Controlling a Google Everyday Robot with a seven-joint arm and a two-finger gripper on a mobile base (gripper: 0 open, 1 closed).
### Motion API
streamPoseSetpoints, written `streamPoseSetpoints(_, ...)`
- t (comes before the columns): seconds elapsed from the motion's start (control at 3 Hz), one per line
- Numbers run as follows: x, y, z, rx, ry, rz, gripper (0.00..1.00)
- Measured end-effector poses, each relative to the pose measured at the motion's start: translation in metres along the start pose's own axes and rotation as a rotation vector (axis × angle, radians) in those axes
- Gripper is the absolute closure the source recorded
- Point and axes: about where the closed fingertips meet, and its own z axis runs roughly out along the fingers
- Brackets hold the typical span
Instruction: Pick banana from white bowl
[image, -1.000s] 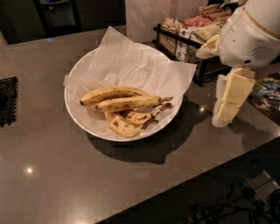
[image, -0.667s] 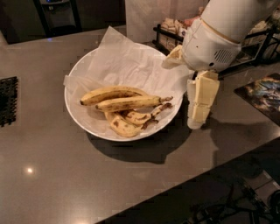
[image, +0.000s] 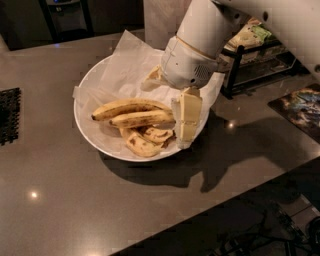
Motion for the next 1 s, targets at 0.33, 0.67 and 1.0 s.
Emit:
streamPoseSetpoints(0.33,-0.0029,-0.0062,0.0006,0.023,-0.006,-0.003,0.00)
streamPoseSetpoints(0.67,-0.0029,-0.0062,0.0006,0.023,-0.006,-0.003,0.19)
streamPoseSetpoints(1.0,-0.0030,-0.0063,0.0006,0.023,-0.006,-0.003,0.42)
